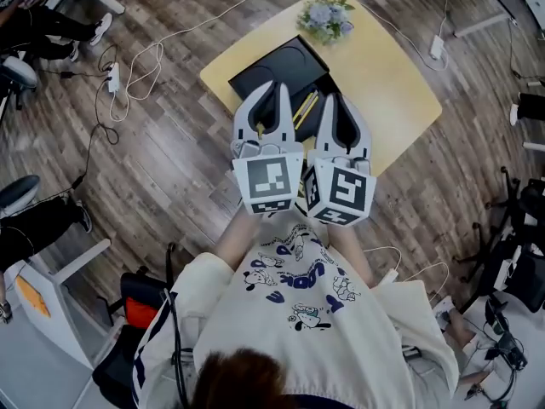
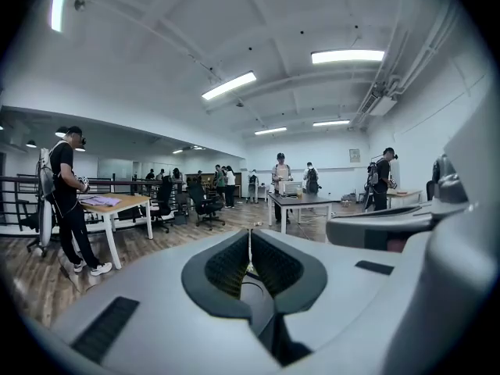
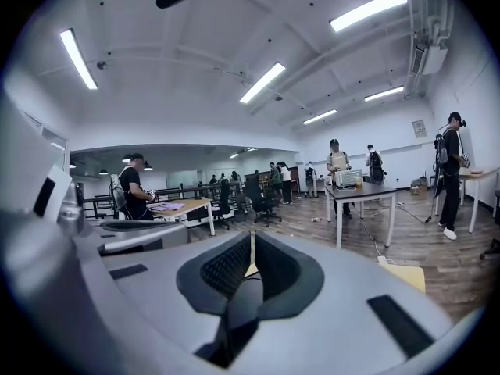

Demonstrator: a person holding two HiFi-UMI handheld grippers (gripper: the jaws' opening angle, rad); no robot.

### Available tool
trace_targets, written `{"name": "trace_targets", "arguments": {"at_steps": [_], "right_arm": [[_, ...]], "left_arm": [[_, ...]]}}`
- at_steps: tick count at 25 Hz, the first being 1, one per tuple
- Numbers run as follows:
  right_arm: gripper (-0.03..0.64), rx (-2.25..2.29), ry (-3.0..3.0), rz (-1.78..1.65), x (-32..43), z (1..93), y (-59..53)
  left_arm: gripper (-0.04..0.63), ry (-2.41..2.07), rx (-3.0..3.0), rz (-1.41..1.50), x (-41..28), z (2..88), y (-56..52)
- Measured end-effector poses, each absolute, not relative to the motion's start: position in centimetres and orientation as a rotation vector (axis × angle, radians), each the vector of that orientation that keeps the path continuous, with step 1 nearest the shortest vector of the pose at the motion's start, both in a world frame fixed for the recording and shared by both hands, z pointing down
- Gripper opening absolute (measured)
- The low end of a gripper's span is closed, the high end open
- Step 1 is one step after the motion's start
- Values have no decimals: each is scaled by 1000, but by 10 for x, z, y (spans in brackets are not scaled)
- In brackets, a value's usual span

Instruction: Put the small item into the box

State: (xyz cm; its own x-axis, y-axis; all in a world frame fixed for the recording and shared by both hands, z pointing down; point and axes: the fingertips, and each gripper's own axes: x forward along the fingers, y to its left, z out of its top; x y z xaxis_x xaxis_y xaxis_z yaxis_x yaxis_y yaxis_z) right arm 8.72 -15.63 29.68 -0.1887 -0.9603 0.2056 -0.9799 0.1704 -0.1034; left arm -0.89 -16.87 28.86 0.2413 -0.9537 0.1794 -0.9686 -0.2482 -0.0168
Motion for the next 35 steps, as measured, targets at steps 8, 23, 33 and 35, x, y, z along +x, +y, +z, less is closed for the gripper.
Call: {"name": "trace_targets", "arguments": {"at_steps": [8, 23, 33, 35], "right_arm": [[38, 1924, -2356, 279, 85, 289, -144], [35, 1880, -2430, 259, 75, 278, -135], [35, 1867, -2427, 254, 72, 281, -132], [35, 1866, -2422, 265, 74, 283, -131]], "left_arm": [[21, -1911, 2410, 200, -12, 274, -152], [21, -1985, 2390, 165, -20, 263, -136], [21, -1999, 2382, 157, -25, 261, -133], [21, -1999, 2382, 159, -24, 261, -132]]}}
